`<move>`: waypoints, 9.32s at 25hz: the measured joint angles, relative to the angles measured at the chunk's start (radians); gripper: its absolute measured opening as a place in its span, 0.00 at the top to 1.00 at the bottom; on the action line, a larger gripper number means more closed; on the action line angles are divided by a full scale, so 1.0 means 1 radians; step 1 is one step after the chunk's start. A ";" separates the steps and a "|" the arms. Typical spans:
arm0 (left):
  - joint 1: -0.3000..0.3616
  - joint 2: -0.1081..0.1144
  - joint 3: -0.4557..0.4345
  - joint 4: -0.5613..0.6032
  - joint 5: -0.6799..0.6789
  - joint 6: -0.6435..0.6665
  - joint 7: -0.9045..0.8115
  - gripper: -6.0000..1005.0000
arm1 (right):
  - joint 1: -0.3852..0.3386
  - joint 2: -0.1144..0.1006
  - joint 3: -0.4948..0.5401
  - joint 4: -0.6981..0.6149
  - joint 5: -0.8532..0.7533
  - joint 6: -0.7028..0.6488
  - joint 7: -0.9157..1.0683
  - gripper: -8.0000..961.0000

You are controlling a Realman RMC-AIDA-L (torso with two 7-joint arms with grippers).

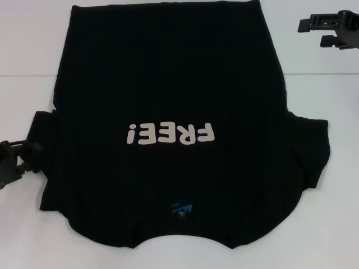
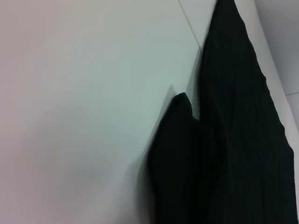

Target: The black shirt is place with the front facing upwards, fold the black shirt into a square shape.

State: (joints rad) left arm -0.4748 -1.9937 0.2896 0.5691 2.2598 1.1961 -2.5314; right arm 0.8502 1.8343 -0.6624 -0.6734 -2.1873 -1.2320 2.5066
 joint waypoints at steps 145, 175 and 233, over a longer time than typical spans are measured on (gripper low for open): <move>-0.129 0.024 0.147 0.023 0.162 -0.156 -0.162 0.33 | -0.034 -0.012 0.041 0.011 -0.004 -0.004 0.011 0.05; -0.184 0.024 0.152 -0.057 0.118 -0.228 -0.098 0.33 | -0.037 -0.012 0.041 0.011 -0.001 -0.004 0.011 0.05; -0.121 -0.012 0.160 -0.059 -0.005 -0.394 0.209 0.33 | -0.036 -0.013 0.041 0.014 0.000 0.012 0.012 0.05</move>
State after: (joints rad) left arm -0.5955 -2.0062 0.4496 0.5101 2.2550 0.8025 -2.3221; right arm 0.8147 1.8208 -0.6212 -0.6595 -2.1875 -1.2198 2.5188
